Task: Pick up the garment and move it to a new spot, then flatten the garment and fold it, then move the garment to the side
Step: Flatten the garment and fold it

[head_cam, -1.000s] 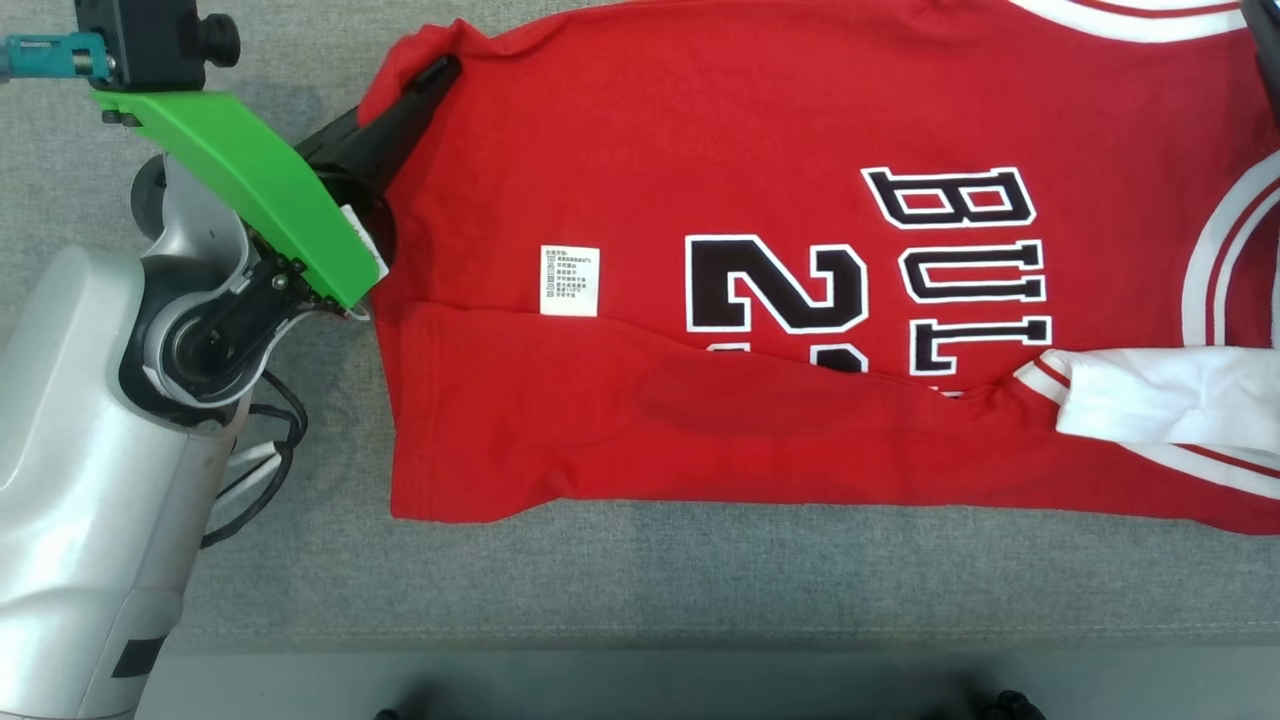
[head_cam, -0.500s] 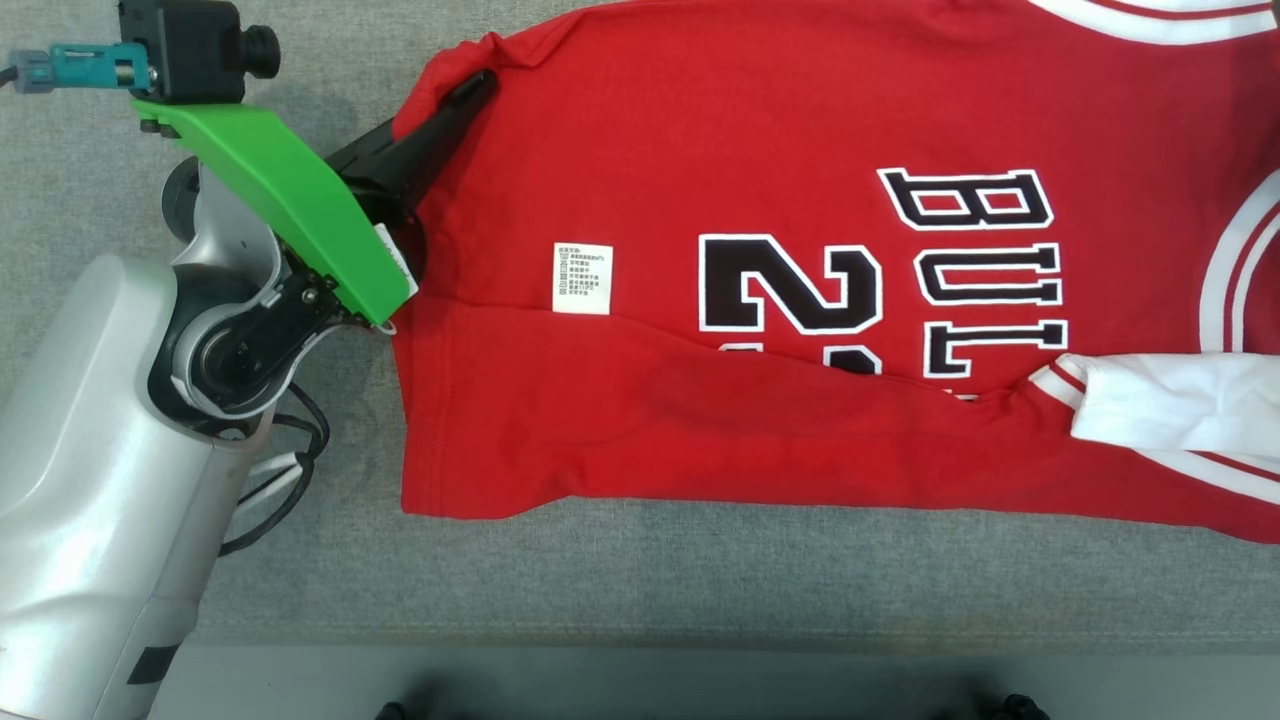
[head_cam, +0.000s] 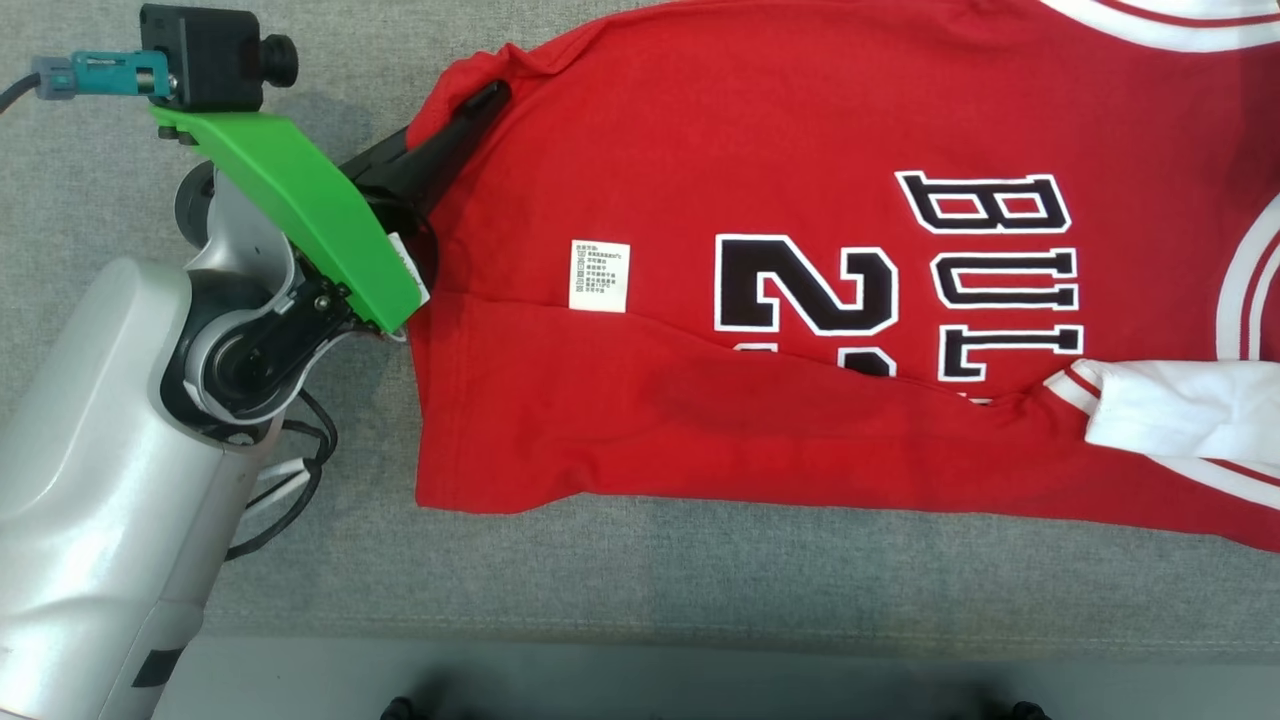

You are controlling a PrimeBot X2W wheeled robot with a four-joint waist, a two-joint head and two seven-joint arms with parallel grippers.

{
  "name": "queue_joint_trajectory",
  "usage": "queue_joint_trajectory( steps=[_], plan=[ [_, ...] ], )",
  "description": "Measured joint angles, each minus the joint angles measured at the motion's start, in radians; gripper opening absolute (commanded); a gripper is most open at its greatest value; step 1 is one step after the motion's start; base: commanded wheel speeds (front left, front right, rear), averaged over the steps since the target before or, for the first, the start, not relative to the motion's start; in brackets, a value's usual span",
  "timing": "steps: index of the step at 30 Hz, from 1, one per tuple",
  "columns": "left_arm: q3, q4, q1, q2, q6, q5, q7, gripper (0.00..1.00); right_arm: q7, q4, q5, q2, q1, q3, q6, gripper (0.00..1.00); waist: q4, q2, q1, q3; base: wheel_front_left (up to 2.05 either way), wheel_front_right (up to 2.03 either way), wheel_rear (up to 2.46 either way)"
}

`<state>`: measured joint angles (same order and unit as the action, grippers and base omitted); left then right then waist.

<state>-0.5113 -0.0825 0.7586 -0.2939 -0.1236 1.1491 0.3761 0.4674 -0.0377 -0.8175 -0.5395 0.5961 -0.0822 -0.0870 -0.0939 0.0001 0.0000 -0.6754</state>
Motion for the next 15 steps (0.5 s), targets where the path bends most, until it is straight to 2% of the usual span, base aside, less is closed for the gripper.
queue_joint_trajectory(
  steps=[13,15],
  plan=[
    [-0.014,0.034,0.005,-0.003,-0.001,0.003,-0.003,0.00,0.027,-0.021,0.019,-0.023,0.060,-0.023,-0.001,1.00,-0.011,0.0000,0.0000,-0.025,0.00,0.00,0.00],
    [-0.016,0.035,0.006,-0.004,-0.001,0.007,-0.005,0.00,0.031,-0.024,0.019,-0.019,0.066,-0.030,0.008,1.00,-0.013,0.0000,0.0000,-0.027,0.00,0.00,0.00]
  ],
)
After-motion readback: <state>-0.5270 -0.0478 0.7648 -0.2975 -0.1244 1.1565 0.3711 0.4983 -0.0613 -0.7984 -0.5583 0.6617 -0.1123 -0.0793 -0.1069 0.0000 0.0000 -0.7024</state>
